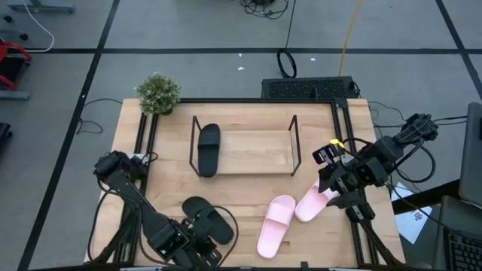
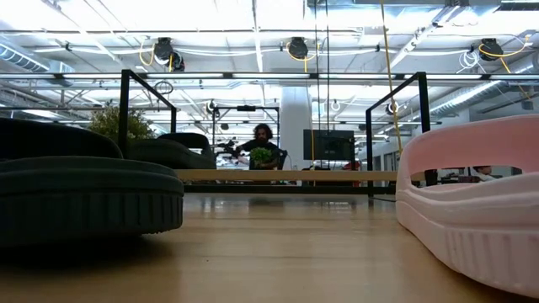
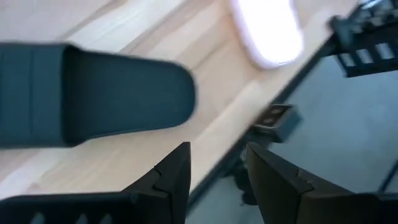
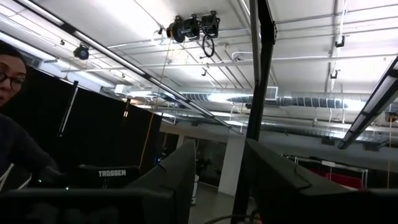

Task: Pick and place slides into the shelf
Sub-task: Put the black slipper on the shelf

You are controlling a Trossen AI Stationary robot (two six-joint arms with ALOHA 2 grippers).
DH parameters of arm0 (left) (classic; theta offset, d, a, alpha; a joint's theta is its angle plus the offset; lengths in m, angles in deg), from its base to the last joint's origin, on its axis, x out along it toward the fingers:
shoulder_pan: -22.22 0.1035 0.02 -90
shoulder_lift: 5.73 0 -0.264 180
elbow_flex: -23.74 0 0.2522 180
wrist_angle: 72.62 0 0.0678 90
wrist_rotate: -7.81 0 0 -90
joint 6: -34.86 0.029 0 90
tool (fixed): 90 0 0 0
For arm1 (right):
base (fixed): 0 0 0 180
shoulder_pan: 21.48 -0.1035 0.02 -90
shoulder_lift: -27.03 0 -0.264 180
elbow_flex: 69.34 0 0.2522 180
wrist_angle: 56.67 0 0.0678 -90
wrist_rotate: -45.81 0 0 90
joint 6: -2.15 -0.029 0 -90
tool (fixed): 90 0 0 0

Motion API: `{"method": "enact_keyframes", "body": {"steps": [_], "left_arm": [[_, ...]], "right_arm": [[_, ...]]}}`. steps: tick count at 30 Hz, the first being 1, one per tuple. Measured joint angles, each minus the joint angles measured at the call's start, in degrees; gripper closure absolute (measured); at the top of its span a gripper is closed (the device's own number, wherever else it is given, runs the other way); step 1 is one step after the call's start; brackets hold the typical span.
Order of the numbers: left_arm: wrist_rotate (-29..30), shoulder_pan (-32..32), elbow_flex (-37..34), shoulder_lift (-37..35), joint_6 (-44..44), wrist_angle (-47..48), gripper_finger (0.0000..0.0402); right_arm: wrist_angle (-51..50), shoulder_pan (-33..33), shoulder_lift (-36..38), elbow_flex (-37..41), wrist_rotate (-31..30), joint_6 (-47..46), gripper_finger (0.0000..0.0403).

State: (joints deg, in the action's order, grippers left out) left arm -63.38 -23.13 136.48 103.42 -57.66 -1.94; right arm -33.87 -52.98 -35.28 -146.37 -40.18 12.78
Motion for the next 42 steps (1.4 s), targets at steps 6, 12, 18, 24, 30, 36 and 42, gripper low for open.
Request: {"method": "enact_keyframes", "body": {"steps": [6,12,18,24,30,36,42], "left_arm": [[4.22,0.54,7.45,-0.02,3.49,-0.07,0.0252],[9.68,0.73,12.21,0.23,11.22,0.16,0.0252],[6.48,1.61,12.34,0.31,13.04,6.26,0.0252],[1.45,3.14,12.12,0.45,5.92,19.57,0.0252],[1.49,4.95,12.1,2.93,4.97,19.06,0.0252],[-6.47,5.59,11.95,9.1,4.55,22.91,0.0252],[-6.54,5.59,11.95,10.26,1.97,23.5,0.0252]], "right_arm": [[-0.23,0.0,-0.01,0.0,-1.29,0.53,0.0275],[-0.89,0.0,-0.01,0.02,-1.27,0.55,0.0275],[-0.9,0.0,0.01,0.02,-1.31,0.57,0.0275],[-0.9,0.0,0.01,0.04,-1.43,0.75,0.0275],[-0.87,0.0,0.01,0.04,-1.47,1.03,0.0275],[-0.87,0.0,0.01,0.07,-1.49,1.03,0.0275],[-0.88,0.0,0.01,0.07,-2.64,1.03,0.0275]]}}
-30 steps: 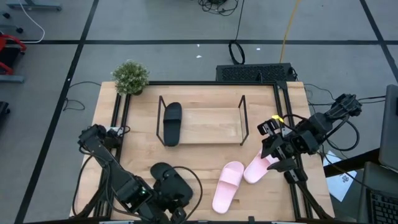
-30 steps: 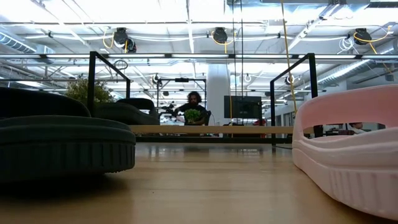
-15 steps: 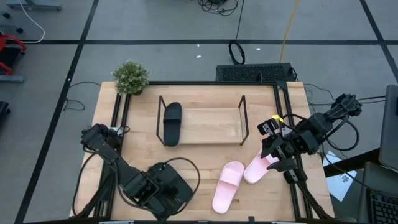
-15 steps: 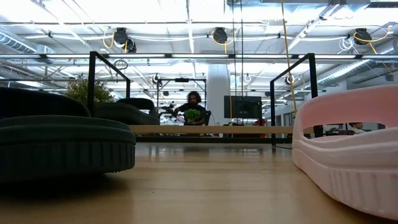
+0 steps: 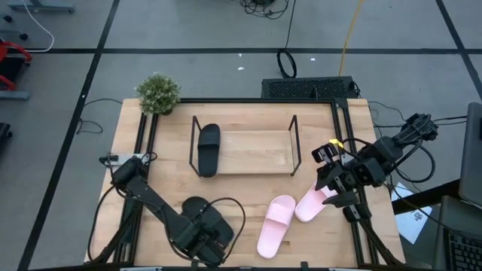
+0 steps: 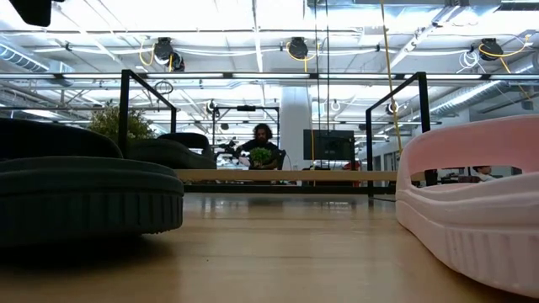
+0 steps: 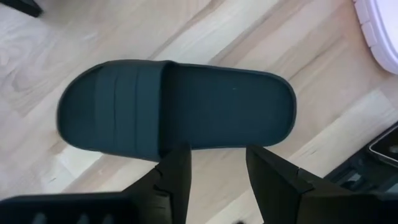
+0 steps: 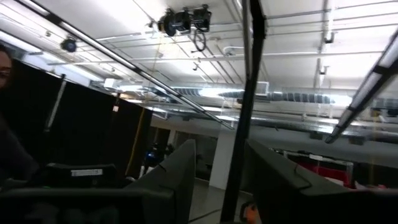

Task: Pick and place slides into the shelf
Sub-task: Put the black slipper on the shelf

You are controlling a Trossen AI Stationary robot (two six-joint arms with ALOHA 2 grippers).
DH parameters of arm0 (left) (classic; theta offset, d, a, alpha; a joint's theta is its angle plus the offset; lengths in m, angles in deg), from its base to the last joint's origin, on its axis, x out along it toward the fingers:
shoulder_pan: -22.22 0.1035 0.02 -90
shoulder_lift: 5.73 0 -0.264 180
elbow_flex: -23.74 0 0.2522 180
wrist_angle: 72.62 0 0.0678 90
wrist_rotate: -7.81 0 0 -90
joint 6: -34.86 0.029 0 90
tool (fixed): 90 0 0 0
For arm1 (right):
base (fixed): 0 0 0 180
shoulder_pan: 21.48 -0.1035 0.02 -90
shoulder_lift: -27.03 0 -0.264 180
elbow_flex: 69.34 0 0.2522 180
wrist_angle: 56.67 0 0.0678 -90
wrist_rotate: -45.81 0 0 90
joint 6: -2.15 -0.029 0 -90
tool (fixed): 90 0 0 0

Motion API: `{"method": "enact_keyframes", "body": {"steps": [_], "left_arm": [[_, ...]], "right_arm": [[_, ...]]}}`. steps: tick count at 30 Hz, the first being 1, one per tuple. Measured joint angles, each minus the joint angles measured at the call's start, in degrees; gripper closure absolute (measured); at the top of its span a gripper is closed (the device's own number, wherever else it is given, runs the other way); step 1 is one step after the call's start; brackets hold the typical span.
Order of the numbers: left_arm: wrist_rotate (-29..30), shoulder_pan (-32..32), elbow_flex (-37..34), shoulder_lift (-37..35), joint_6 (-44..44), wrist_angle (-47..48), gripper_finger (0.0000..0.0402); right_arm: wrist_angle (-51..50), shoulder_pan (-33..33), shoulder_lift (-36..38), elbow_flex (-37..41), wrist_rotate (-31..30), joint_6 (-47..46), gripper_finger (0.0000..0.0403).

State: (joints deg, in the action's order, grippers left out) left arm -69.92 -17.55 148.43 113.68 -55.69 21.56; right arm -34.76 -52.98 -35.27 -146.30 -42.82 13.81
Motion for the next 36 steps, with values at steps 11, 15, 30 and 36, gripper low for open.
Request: {"method": "enact_keyframes", "body": {"steps": [11,15,30,36], "left_arm": [[-0.26,0.0,0.0,-0.05,0.34,-1.72,0.0252],[-0.54,-0.09,0.02,-0.05,0.36,-2.01,0.0252],[0.58,0.49,0.04,0.06,3.97,-2.08,0.0252],[-0.26,1.24,-0.68,0.17,3.2,-2.25,0.0252]], "right_arm": [[-0.85,0.02,-0.02,0.0,-1.6,0.0,0.0275],[-0.84,0.02,0.0,0.0,-1.6,0.0,0.0275],[-0.86,0.02,0.0,0.0,-1.58,0.0,0.0275],[-1.3,0.02,0.0,0.0,-1.6,0.0,0.0275]]}}
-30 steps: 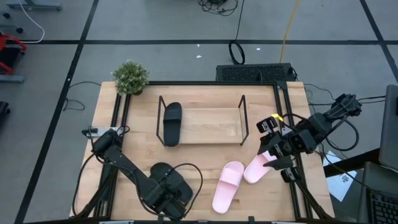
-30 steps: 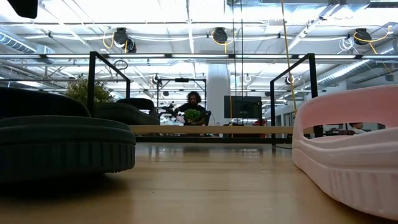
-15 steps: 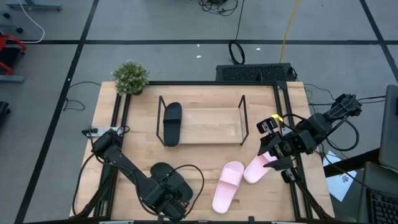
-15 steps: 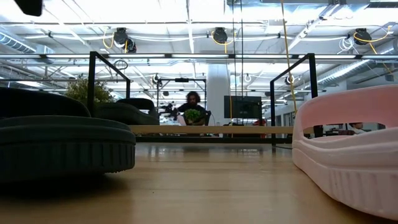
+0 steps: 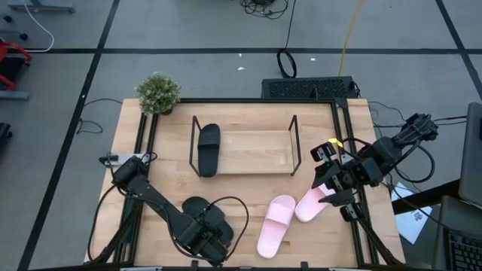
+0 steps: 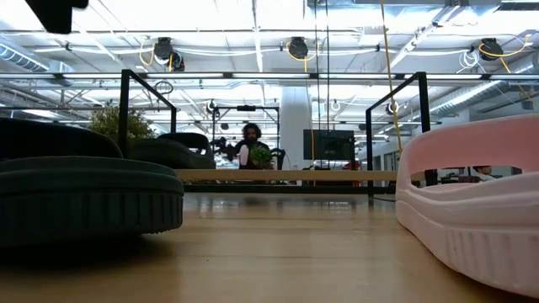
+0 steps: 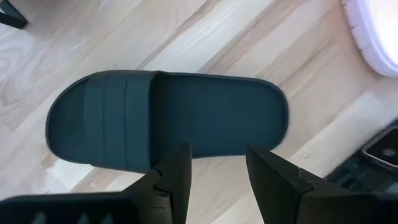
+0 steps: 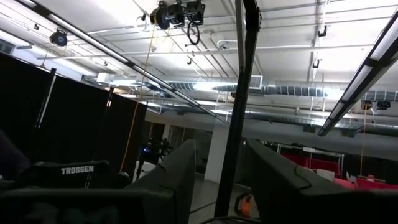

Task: Pick and place slides into the shelf
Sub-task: Put the black slipper on the shelf

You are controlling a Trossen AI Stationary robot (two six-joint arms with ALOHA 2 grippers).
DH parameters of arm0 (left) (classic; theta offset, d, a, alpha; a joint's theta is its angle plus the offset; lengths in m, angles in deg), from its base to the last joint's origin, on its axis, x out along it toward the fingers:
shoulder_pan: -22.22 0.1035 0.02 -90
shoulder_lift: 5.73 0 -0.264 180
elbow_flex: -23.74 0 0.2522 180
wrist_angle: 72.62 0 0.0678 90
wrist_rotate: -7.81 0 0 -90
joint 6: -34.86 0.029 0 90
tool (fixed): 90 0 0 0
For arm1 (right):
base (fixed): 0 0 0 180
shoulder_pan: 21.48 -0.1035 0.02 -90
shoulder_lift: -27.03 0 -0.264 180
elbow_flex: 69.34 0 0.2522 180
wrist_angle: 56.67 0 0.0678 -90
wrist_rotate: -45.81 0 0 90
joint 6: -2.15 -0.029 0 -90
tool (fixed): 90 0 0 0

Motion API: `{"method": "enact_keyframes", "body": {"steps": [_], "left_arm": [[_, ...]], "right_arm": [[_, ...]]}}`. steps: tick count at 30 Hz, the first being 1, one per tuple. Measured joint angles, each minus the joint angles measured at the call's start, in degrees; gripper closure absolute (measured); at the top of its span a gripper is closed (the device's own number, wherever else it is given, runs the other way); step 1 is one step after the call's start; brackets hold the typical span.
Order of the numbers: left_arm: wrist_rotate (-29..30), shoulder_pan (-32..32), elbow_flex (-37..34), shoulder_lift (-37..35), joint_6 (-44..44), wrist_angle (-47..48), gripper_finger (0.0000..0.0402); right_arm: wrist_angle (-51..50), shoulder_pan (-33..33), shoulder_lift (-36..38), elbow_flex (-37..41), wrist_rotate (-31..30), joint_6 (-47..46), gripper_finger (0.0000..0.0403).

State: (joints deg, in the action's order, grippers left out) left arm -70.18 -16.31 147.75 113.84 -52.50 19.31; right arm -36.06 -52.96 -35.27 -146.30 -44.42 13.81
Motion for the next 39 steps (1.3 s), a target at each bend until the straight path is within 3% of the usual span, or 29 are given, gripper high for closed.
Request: {"method": "enact_keyframes", "body": {"steps": [39], "left_arm": [[-3.56,0.8,-0.21,3.42,-1.96,4.35,0.0252]], "right_arm": [[-0.6,0.0,-0.02,0.0,0.01,0.0,0.0275]]}}
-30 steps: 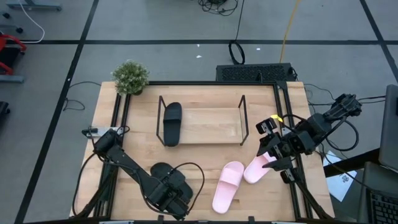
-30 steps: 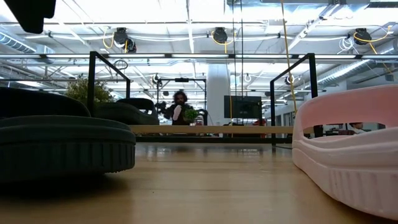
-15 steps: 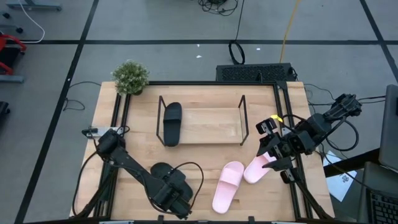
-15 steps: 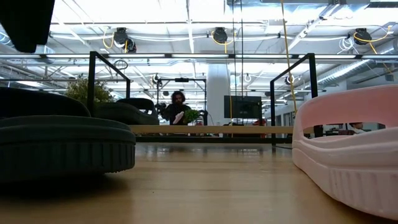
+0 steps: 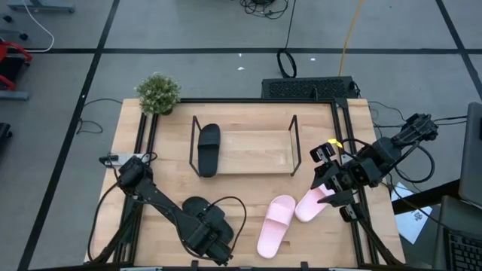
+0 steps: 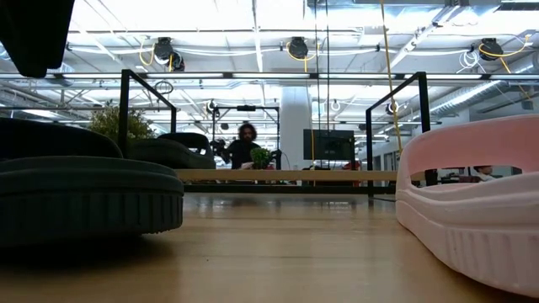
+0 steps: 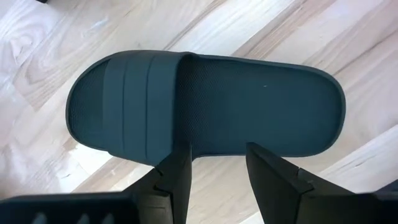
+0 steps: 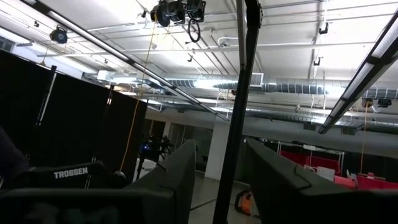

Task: Pick and place slides into the shelf
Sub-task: Put the black slipper on the shelf

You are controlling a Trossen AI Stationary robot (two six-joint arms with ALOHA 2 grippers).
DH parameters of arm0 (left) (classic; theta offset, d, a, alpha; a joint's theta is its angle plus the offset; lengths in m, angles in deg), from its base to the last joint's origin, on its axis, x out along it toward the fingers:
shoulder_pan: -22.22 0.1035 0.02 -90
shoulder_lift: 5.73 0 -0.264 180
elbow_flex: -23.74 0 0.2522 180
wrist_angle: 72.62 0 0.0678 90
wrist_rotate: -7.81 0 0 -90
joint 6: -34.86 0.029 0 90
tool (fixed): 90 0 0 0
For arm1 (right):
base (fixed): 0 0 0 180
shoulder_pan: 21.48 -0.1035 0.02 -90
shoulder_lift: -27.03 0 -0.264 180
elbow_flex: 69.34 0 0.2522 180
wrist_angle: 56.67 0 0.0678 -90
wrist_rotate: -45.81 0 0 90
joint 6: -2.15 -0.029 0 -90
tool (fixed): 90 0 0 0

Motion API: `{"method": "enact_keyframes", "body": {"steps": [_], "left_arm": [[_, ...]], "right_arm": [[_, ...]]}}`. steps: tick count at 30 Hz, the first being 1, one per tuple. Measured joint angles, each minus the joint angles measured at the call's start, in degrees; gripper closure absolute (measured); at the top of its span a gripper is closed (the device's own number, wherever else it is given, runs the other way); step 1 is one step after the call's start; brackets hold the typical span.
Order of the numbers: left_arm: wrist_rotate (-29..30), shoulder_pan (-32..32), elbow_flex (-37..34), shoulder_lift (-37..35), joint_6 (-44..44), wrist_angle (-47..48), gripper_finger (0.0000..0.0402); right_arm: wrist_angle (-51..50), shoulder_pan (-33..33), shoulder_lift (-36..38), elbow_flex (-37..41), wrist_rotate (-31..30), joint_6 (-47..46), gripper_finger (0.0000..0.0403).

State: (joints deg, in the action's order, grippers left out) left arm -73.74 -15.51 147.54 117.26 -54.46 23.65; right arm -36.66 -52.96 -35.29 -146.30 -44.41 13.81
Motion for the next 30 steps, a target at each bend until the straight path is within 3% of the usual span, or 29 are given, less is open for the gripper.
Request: {"method": "enact_keyframes", "body": {"steps": [16,30], "left_arm": [[-1.58,0.54,0.0,2.59,-1.88,5.5,0.0252],[-0.9,0.54,0.0,2.57,-1.88,4.27,0.0252]], "right_arm": [[-0.59,-0.01,0.02,0.0,-0.01,0.0,0.0275],[-0.84,0.0,0.02,0.0,-0.01,0.11,0.0275]]}}
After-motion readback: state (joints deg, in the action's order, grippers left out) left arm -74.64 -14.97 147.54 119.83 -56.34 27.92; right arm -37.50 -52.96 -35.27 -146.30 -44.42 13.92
